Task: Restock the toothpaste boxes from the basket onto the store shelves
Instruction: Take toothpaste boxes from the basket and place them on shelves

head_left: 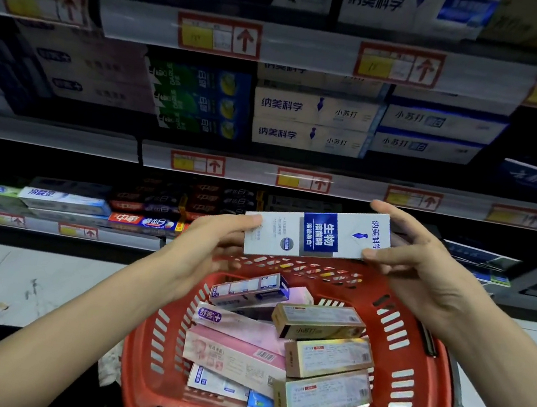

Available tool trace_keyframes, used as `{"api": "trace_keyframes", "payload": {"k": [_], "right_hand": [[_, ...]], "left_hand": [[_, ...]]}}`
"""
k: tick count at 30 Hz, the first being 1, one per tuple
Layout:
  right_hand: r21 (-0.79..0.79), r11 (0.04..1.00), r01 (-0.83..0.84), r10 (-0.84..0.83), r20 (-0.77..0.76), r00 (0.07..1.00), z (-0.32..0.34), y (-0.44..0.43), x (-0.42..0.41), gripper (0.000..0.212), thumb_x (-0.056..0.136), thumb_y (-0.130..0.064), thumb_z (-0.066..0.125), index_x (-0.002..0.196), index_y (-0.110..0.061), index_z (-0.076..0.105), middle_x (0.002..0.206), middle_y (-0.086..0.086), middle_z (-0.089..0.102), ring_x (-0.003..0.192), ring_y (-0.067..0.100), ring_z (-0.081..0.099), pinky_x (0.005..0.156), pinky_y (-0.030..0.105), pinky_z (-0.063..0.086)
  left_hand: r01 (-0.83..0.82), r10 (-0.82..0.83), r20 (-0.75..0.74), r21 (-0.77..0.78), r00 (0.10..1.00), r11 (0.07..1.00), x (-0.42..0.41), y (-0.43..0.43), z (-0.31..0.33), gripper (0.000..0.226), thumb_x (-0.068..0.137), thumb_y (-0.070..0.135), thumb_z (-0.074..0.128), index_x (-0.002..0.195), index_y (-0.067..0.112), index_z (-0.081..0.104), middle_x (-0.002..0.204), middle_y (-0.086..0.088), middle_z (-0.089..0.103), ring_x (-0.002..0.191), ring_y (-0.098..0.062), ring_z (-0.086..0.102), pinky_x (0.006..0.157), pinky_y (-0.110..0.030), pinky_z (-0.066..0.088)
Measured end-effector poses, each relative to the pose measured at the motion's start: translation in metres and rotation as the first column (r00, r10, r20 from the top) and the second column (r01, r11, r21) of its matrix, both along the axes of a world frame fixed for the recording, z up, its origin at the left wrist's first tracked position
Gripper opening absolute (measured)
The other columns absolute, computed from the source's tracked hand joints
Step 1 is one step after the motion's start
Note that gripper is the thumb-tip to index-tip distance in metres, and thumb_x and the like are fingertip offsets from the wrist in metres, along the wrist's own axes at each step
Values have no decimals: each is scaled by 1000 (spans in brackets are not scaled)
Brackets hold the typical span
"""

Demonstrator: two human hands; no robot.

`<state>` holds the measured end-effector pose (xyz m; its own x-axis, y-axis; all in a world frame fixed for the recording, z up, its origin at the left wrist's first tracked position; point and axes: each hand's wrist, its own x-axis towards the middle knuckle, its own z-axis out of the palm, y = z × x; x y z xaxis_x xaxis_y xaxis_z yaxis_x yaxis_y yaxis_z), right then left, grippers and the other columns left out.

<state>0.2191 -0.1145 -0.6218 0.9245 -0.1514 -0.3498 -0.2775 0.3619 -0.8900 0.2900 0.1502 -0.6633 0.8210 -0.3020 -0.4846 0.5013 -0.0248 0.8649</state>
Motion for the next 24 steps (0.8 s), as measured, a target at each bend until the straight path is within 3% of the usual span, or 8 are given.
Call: {"api": "trace_keyframes", "payload": {"k": [3, 5, 8, 9, 13, 16, 20, 24], "right_hand": [[70, 995, 70, -70, -6, 998, -5, -5, 2, 75, 75, 27, 57, 137, -14, 59, 115, 20, 76, 92, 22, 77, 60, 24, 60], [83, 993, 80, -79, -10, 997, -8, -7, 2, 74, 74, 19, 64, 141, -13, 57, 117, 19, 75, 111, 26, 73, 78, 31, 63], [95, 991, 95, -95, -10, 995, -6, -7, 2, 60, 86, 15, 63, 141, -9, 57, 85, 8, 79, 90, 15, 77, 101, 41, 56], [88, 990, 112, -110, -23, 994, -6, -6, 3, 56, 88, 13, 63, 140, -10, 58, 84, 7, 79, 87, 14, 77, 102, 42, 55], [92, 981, 170, -163, -80, 983, -8, -5, 5, 50, 89, -3, 71, 136, -16, 61, 117, 14, 77, 108, 28, 75, 90, 38, 59], [140, 971, 194, -185, -78, 980, -7, -3, 7, 49, 88, -15, 75, 135, -13, 62, 116, 16, 76, 106, 29, 76, 85, 37, 62], [123, 983, 134, -126, -71, 990, -7, 3, 7, 73, 68, -25, 84, 136, -12, 61, 116, 17, 76, 103, 32, 76, 76, 36, 64], [-38, 999, -25, 23, -55, 998, -10, 15, 4, 74, 64, -36, 87, 131, -16, 65, 115, 8, 78, 105, 25, 76, 87, 39, 58]], "left_hand": [[-49, 51, 72, -32, 996, 998, 1, -2, 2, 30, 91, 34, 72, 114, 14, 77, 101, -3, 79, 84, -14, 67, 72, -28, 51], [-40, 42, 120, -19, 992, 999, 1, -5, 3, 31, 93, 37, 70, 114, 15, 77, 102, -2, 79, 86, -13, 68, 76, -28, 51], [-53, 56, 148, -25, 987, 998, -1, -10, 5, 30, 97, 36, 66, 116, 15, 77, 109, -4, 80, 97, -15, 72, 83, -32, 52], [-57, 61, 154, -32, 986, 998, -2, -11, 6, 29, 98, 35, 65, 116, 15, 77, 108, -3, 80, 98, -15, 72, 82, -32, 52], [-68, 76, 176, -49, 981, 996, -2, -17, 6, 26, 101, 33, 63, 117, 17, 75, 108, -2, 80, 94, -10, 73, 77, -28, 52], [-89, 103, 174, -87, 979, 992, 2, -19, 4, 26, 100, 31, 63, 119, 17, 75, 113, -3, 79, 101, -13, 69, 75, -28, 49], [-98, 117, 111, -161, 987, 982, 1, -27, 1, 34, 93, 31, 68, 121, 12, 74, 116, -7, 78, 102, -16, 67, 73, -28, 49], [-38, 54, 51, -271, 997, 962, -8, -39, -3, 49, 83, 31, 71, 123, 4, 71, 117, -14, 76, 95, -18, 70, 78, -29, 53]]}}
